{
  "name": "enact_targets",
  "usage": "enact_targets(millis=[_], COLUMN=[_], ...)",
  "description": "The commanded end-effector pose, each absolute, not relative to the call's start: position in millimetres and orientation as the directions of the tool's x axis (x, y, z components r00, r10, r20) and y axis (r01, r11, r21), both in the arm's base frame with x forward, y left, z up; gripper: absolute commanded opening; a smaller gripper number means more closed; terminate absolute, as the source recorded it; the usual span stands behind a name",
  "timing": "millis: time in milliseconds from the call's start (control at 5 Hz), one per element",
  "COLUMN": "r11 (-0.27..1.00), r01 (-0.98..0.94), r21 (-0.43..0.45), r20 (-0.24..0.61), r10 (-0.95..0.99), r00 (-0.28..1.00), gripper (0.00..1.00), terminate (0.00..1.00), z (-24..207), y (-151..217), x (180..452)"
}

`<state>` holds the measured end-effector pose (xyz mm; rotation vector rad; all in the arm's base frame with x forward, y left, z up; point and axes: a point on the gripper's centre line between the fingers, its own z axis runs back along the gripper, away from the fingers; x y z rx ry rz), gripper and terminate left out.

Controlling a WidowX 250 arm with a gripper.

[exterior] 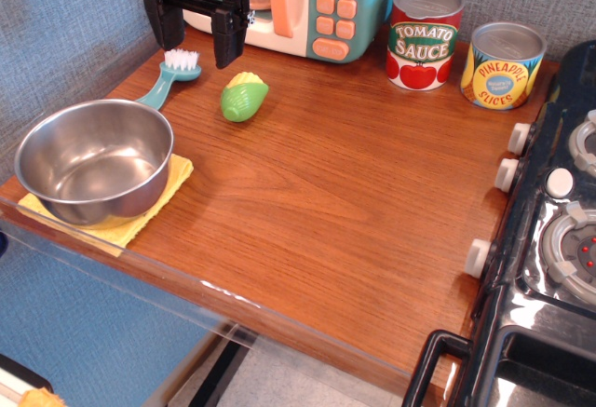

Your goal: Put the pot in front of the microwave keys.

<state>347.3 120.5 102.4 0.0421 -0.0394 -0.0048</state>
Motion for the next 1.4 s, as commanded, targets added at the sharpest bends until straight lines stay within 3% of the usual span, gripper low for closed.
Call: enact_targets(millis=[0,200,400,600,1000,1200], r11=[0.999,0.999,0.999,0.998,0.995,0.994], r01=[0.004,0.013,0.020,0.019,0.070,0.083], r21=[0.042,0.043,0.043,0.055,0.076,0.071], r20=[0.039,0.088,0.093,0.065,-0.008,-0.026], r10=[-0.006,-0.017,-0.024,-0.023,-0.070,-0.081], r00=[0.999,0.996,0.995,0.998,0.998,0.996], gripper=[1.00,1.00,1.00,1.00,1.00,1.00], terminate=[0.00,0.00,0.00,0.00,0.00,0.00], z=[102,110,109,98,59,49], y=[120,128,131,121,102,98], x=[347,309,268,245,248,249])
